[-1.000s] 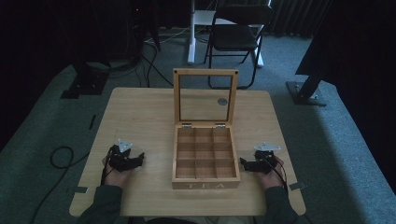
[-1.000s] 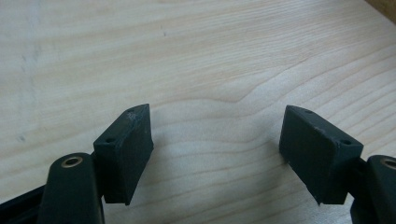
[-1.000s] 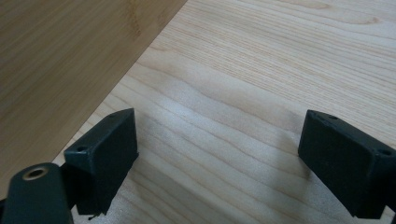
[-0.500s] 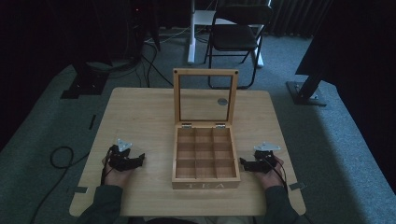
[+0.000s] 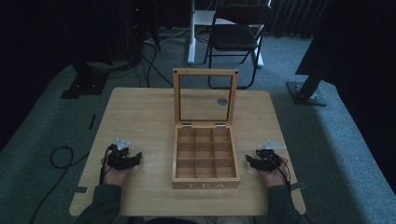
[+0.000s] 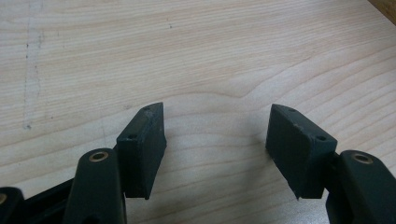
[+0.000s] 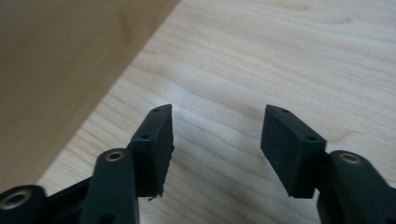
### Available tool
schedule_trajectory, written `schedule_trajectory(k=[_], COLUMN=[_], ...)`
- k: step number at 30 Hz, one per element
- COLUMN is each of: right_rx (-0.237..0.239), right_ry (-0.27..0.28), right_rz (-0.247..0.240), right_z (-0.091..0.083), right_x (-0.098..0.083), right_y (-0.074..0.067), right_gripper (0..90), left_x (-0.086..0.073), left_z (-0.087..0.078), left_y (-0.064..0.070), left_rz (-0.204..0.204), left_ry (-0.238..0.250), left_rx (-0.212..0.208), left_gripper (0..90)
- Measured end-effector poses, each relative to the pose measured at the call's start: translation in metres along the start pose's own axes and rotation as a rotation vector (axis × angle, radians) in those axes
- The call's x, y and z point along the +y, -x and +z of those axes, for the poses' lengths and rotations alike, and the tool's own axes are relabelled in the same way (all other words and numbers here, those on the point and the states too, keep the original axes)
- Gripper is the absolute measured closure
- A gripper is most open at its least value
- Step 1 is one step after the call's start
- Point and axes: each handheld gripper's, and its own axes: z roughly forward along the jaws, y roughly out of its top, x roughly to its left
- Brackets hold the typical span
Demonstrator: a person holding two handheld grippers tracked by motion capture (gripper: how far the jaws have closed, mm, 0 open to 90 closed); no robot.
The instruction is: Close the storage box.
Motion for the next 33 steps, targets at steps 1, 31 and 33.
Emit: schedule_trajectory(k=[1,31,33], right_rx=[0.008,0.03,0.033], right_ry=[0.007,0.121,0.124], right_rz=[0.005,-0.041,-0.046], right_z=[-0.003,-0.021,-0.019], right_x=[0.002,0.091,0.097], right_y=[0.0,-0.005,-0.007], right_gripper=[46.0,54.6,54.9], left_x=[0.001,0.086,0.091], left_z=[-0.001,-0.017,-0.016], left_y=[0.0,0.022,0.025], left_rz=[0.007,0.142,0.149], left_ry=[0.0,0.128,0.129], left_rx=[0.001,-0.055,-0.057], left_gripper=[38.0,38.7,39.0])
